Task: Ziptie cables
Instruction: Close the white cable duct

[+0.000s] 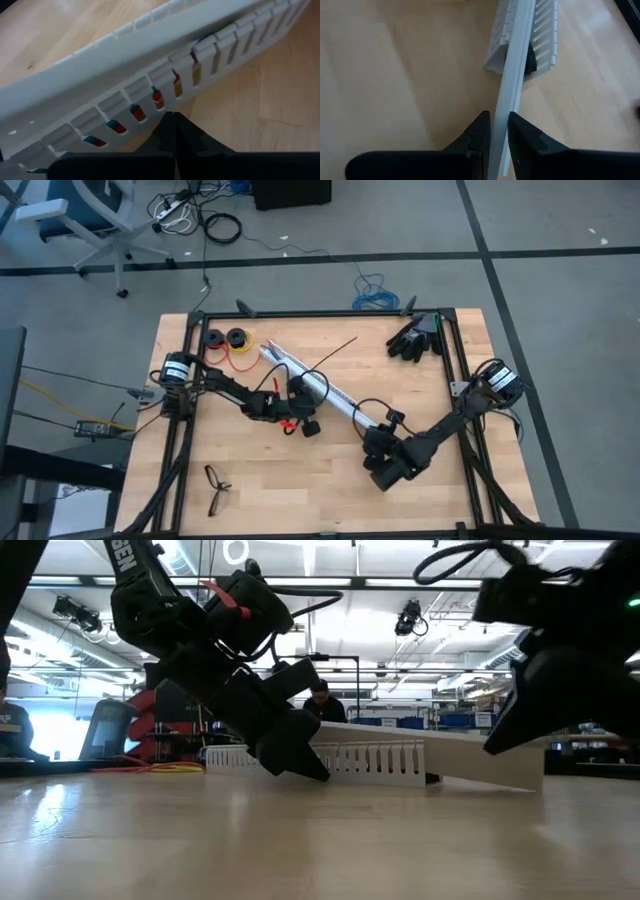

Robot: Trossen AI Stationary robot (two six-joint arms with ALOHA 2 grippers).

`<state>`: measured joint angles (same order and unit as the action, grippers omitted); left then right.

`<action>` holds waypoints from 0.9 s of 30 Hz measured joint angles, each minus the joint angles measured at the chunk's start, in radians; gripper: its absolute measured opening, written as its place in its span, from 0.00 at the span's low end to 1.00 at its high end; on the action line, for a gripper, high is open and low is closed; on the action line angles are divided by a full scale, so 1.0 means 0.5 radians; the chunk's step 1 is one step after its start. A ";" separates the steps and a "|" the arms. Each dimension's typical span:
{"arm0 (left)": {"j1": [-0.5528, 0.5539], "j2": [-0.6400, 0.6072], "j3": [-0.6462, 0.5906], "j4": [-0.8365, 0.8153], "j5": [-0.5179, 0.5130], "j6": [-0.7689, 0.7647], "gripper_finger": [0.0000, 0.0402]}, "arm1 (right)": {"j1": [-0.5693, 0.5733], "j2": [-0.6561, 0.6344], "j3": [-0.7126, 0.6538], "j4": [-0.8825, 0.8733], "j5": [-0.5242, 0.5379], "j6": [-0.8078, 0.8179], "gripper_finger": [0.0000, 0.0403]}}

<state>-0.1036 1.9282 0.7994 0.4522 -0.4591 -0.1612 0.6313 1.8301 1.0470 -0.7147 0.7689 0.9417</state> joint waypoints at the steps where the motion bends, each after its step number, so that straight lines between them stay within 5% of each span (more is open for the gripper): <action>1: 0.000 0.000 0.000 0.001 0.000 0.001 0.01 | -0.029 0.000 0.000 0.000 -0.006 -0.019 0.13; 16: -0.004 -0.001 0.000 -0.003 0.001 0.000 0.01 | -0.293 -0.038 0.000 0.023 -0.167 -0.028 0.02; 27: -0.241 -0.056 -0.002 -0.046 -0.483 0.114 0.01 | -0.022 -0.486 -0.063 -0.524 -0.120 0.971 0.01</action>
<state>-0.2239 1.9004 0.7986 0.4290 -0.7006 -0.1043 0.6202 1.5871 1.0154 -0.9768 0.7089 1.4274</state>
